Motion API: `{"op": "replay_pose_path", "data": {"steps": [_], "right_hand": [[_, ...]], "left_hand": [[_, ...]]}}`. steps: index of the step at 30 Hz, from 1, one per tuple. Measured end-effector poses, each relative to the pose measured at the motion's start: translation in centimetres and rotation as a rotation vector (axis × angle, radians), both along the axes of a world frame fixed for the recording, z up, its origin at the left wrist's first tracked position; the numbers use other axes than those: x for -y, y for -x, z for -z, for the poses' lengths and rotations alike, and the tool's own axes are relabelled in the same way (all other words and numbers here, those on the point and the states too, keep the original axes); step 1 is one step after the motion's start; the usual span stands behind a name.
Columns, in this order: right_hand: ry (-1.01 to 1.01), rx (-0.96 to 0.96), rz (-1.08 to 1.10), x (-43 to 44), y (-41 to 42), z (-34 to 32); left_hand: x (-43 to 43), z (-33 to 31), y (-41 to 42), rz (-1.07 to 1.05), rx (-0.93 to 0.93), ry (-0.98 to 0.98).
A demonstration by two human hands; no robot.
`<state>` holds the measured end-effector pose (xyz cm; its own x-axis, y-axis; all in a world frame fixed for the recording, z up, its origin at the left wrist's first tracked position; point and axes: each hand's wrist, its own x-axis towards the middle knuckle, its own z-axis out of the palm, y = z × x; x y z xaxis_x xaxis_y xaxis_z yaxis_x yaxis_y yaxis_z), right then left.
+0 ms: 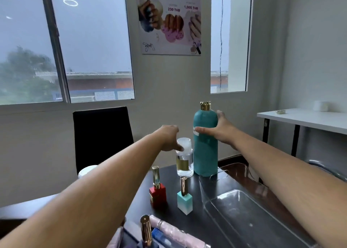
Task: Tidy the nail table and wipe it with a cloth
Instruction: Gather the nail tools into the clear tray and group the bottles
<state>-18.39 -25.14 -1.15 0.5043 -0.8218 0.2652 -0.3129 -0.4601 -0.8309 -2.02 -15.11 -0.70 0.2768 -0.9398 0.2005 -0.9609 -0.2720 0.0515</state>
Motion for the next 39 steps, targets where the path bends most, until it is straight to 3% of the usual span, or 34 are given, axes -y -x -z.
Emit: {"op": "replay_pose_path", "data": {"steps": [4,7,12,17,24,39], "right_hand": [[0.337,0.064,0.194,-3.1,0.8,-1.3],[0.500,0.079,0.118,-6.4,1.2,-1.8],[0.447,-0.383,-0.273,-11.7,1.3,-0.4],[0.493,-0.604,-0.333,-13.6,0.7,1.5],[0.518,-0.616,-0.336,-13.0,-0.6,2.7],[0.466,-0.583,-0.117,-4.6,2.3,0.1]], "left_hand": [[-5.0,-3.0,-1.1,-0.040,-0.004,0.010],[-9.2,-3.9,-1.4,-0.050,-0.063,0.024],[-13.5,-2.1,-0.8,-0.035,-0.127,-0.014],[-14.0,1.8,0.0,-0.013,-0.157,-0.004],[-12.7,4.1,0.2,0.013,-0.208,0.203],[-4.3,0.9,3.3,0.156,-0.137,0.225]]}}
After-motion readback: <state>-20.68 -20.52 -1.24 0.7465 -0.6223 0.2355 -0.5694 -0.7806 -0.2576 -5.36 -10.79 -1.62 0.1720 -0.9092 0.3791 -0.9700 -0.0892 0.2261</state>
